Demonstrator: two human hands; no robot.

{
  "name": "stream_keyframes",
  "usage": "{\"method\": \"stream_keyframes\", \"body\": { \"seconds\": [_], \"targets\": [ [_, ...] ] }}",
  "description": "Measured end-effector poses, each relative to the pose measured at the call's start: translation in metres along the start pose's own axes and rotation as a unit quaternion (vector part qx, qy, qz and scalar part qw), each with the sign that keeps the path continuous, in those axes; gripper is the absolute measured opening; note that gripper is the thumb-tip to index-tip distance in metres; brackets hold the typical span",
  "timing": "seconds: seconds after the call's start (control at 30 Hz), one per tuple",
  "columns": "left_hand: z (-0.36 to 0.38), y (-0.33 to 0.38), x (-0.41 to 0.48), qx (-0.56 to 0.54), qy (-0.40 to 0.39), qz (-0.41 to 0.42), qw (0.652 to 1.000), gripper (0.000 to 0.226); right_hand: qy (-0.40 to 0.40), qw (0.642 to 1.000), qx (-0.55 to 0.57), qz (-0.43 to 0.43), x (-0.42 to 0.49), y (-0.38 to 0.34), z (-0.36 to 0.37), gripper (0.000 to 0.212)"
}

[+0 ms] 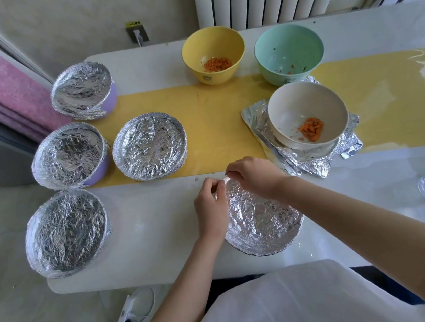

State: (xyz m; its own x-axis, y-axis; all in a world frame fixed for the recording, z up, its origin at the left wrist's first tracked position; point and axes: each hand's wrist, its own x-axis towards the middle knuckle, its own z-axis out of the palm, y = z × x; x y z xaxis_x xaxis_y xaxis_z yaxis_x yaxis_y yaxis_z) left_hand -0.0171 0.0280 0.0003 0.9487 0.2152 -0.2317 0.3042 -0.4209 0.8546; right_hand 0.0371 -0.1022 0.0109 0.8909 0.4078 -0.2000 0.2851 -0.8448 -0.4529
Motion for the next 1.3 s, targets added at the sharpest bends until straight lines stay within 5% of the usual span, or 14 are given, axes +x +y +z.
{"method": "stream_keyframes", "body": {
  "seconds": [0.37, 0.5, 0.57, 1.3],
  "targets": [
    [-0.017, -0.004, 0.006, 0.219, -0.018, 0.111, 0.969, 0.034, -0.020, 0.997, 0.075, 0.026, -0.016, 0.025, -0.013, 0.035],
    [-0.020, 0.001, 0.009, 0.118, -0.055, 0.065, 0.989, 0.016, -0.009, 0.995, 0.092, 0.045, -0.021, 0.034, -0.012, 0.029],
    [-0.016, 0.006, 0.008, 0.073, -0.069, 0.072, 0.992, 0.027, -0.002, 0.995, 0.090, 0.047, -0.020, 0.032, -0.011, 0.028],
    [-0.005, 0.007, 0.002, 0.167, -0.011, 0.166, 0.972, 0.020, -0.012, 0.999, -0.008, -0.043, -0.011, 0.019, -0.004, 0.026]
  ]
}}
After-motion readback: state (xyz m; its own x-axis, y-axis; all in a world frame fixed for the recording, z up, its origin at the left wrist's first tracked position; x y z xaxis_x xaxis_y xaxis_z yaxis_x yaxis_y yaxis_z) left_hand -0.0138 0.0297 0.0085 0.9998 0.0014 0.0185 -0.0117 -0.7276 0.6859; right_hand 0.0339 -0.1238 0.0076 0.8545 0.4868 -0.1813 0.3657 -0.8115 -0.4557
